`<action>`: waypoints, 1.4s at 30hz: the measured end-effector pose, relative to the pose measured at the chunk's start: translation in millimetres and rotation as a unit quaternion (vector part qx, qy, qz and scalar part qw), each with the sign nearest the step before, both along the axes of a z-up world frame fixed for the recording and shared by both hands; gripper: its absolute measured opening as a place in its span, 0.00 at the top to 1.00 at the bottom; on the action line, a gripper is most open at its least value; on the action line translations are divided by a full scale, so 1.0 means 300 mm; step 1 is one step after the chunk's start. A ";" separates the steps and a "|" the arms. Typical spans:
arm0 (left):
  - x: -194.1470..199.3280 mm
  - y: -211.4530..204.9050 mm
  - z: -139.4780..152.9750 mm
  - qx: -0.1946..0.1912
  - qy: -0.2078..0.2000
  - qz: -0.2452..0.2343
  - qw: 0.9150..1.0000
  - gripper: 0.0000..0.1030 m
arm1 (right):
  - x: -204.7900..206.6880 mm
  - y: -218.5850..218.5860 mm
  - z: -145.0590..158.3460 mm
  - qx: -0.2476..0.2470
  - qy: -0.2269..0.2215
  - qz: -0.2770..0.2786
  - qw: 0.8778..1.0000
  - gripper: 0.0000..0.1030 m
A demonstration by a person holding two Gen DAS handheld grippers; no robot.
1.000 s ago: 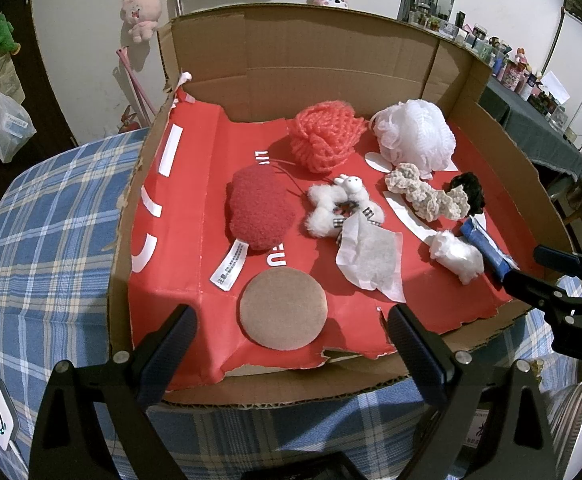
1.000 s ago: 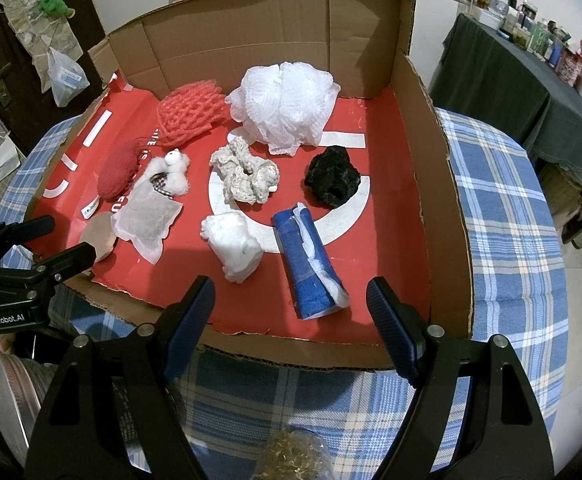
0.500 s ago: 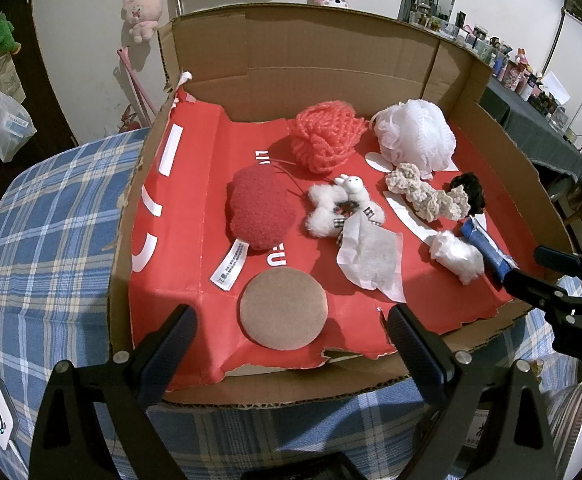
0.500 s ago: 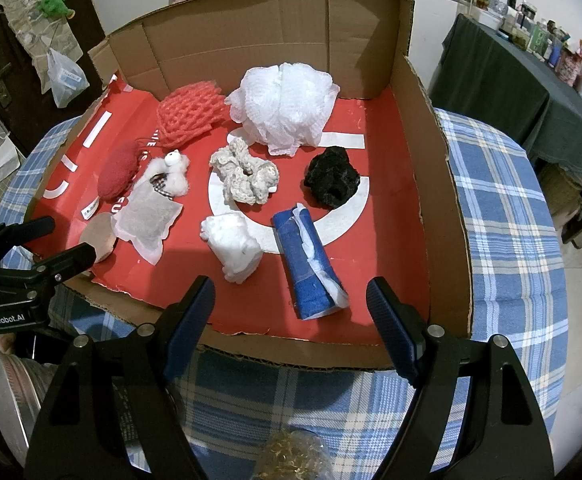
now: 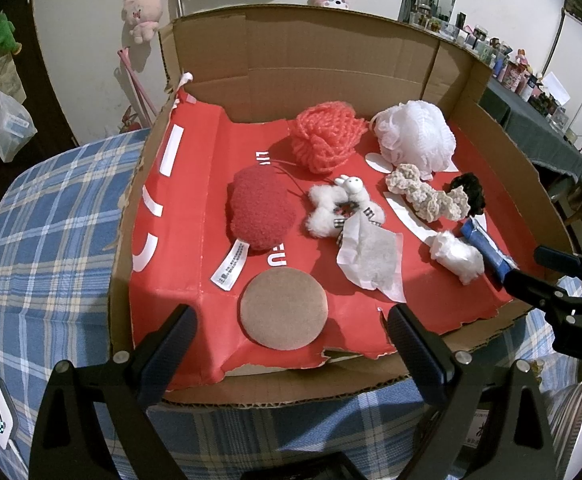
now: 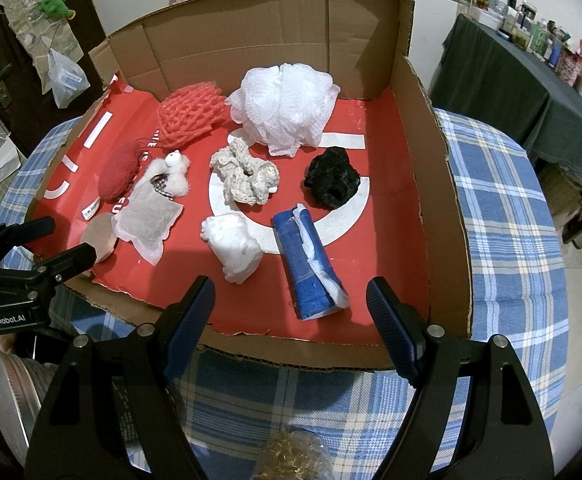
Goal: Organize soft objects
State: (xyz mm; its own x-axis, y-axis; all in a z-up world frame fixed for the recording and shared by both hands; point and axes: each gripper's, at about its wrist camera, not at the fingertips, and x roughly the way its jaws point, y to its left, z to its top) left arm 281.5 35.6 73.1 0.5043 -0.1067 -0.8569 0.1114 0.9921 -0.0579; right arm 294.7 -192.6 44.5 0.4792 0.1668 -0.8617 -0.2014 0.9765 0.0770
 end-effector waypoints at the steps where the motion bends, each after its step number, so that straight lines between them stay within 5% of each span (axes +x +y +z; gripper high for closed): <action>1: 0.000 0.001 0.001 -0.001 0.000 -0.001 1.000 0.05 | 0.001 0.000 0.001 0.000 0.000 0.000 1.000 0.25; 14: -0.104 0.041 0.155 0.000 -0.084 0.012 0.996 0.00 | -0.059 -0.039 0.101 0.021 -0.050 -0.012 0.998 0.25; 23: -0.389 0.014 0.259 -0.012 -0.175 0.001 0.984 0.00 | -0.304 -0.037 0.242 0.018 -0.137 0.002 0.990 0.16; 31: -0.633 -0.022 0.194 -0.039 -0.201 -0.008 0.979 0.00 | -0.588 -0.029 0.220 -0.005 -0.213 -0.005 0.977 0.09; 36: -0.705 -0.045 0.101 -0.026 -0.204 0.007 0.979 0.00 | -0.664 -0.031 0.118 0.002 -0.210 -0.019 0.977 0.09; 42: -0.691 -0.071 -0.058 -0.021 -0.146 0.010 0.989 0.00 | -0.686 -0.032 -0.037 0.004 -0.181 -0.030 0.983 0.09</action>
State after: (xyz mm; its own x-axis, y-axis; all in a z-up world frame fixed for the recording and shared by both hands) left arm 74.2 14.4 55.8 0.7320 -0.1264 -0.6695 0.1097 0.9917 -0.0673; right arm 88.8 -202.1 33.4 0.7636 0.1346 -0.6315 -0.1588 0.9871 0.0183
